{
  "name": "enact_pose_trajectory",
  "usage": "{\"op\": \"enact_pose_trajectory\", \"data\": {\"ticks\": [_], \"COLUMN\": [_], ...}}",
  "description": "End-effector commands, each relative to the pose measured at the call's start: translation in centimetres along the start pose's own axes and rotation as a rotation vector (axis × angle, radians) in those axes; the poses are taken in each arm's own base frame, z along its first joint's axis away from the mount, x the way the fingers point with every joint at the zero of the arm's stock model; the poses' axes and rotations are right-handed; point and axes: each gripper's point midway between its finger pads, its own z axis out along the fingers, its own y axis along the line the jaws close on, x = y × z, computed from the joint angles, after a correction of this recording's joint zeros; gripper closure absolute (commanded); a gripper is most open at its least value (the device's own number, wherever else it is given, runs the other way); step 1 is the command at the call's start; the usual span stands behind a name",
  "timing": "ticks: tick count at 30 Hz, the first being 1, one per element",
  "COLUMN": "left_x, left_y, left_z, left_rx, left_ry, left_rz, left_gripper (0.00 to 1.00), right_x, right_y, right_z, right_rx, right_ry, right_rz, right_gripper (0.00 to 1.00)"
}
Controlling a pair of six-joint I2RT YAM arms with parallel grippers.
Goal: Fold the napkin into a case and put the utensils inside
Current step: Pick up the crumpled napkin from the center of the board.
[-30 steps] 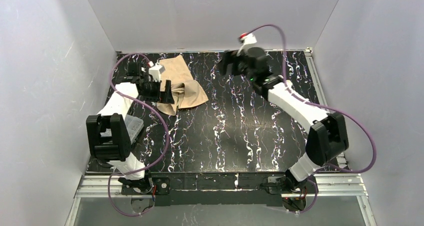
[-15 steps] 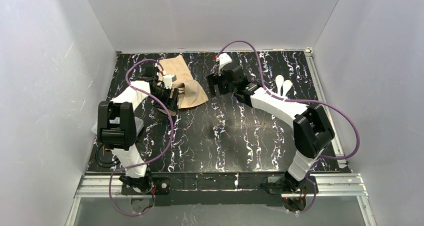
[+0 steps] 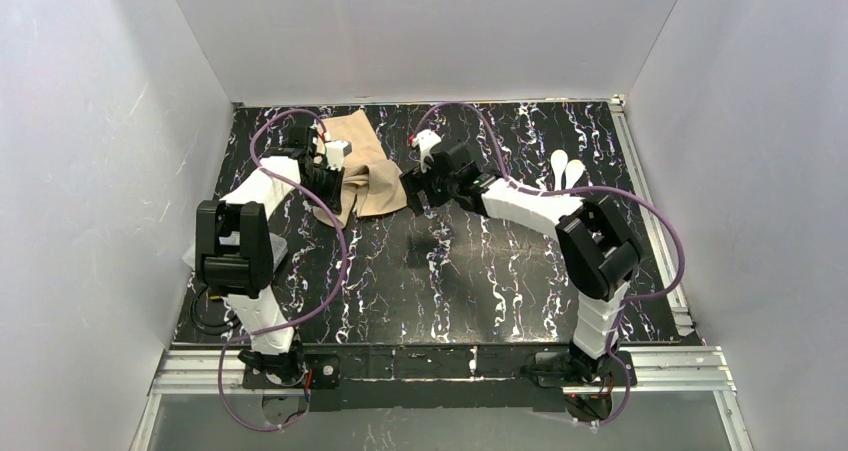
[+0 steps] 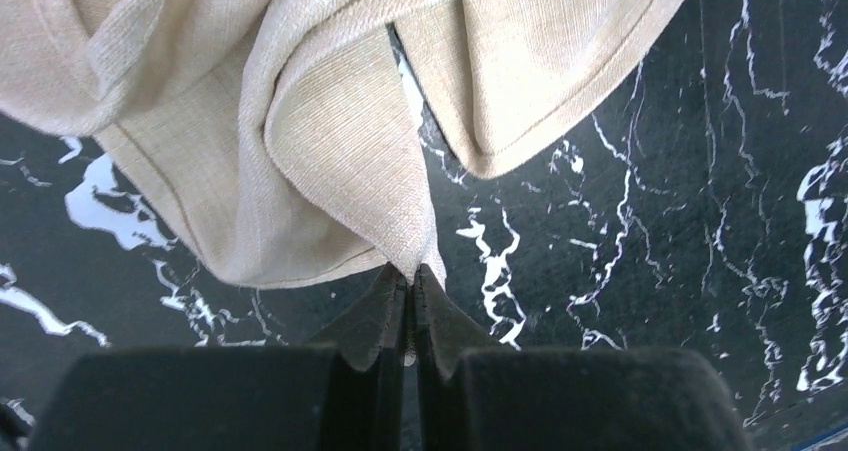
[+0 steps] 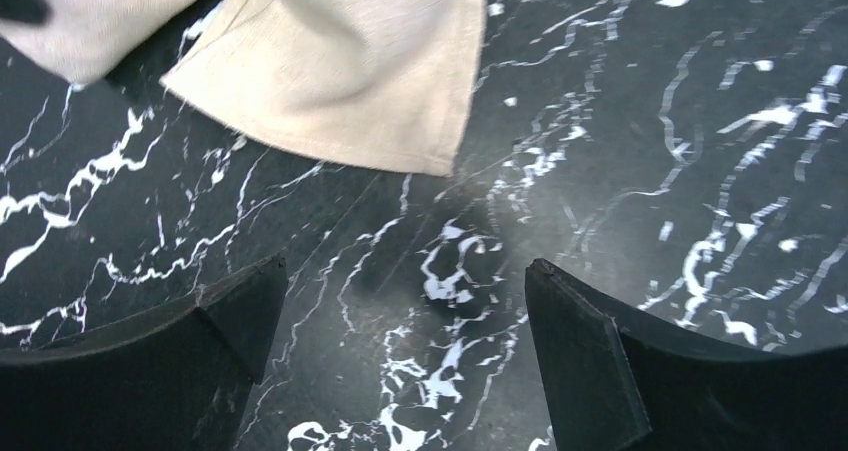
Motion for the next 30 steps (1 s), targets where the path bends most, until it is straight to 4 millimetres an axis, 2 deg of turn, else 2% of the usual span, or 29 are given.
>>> {"op": "enact_pose_trajectory", "data": {"ticks": [1, 4, 7, 10, 15, 19, 22, 26, 30], "left_x": [-0.8, -0.5, -0.2, 0.1, 0.4, -0.6, -0.9, -0.7, -0.3], "left_y": [0.2, 0.4, 0.5, 0.5, 0.9, 1.3, 1.5, 1.4, 1.4], "left_z": [-4.3, -6.3, -8.4, -9.7, -11.3, -13.1, -13.5, -13.2, -12.8], "left_rx": [-0.061, -0.098, -0.135, -0.162, -0.208, -0.264, -0.279, -0.267, -0.261], "left_ry": [-0.032, -0.029, -0.042, -0.051, -0.05, -0.076, -0.082, -0.07, -0.058], "left_rz": [0.136, 0.227, 0.294, 0.337, 0.377, 0.411, 0.423, 0.417, 0.409], "left_gripper": [1.0, 1.0, 1.0, 1.0, 1.0, 1.0, 1.0, 1.0, 1.0], "right_x": [-1.8, -2.2, -2.3, -2.4, -2.5, -1.5, -0.2, 1.7, 3.4], "right_y": [4.4, 6.2, 6.4, 6.7, 8.5, 9.2, 10.0, 8.6, 4.4], "right_z": [0.5, 1.1, 2.2, 3.7, 5.4, 6.4, 6.8, 7.0, 7.8], "right_rx": [-0.12, -0.159, -0.145, -0.16, -0.236, -0.283, -0.328, -0.258, -0.084], "right_ry": [-0.054, -0.092, -0.106, -0.108, -0.138, -0.134, -0.108, -0.085, -0.019], "right_rz": [-0.128, -0.189, -0.189, -0.185, -0.21, -0.219, -0.199, -0.174, -0.141], "right_gripper": [0.04, 0.04, 0.05, 0.05, 0.06, 0.04, 0.04, 0.07, 0.31]}}
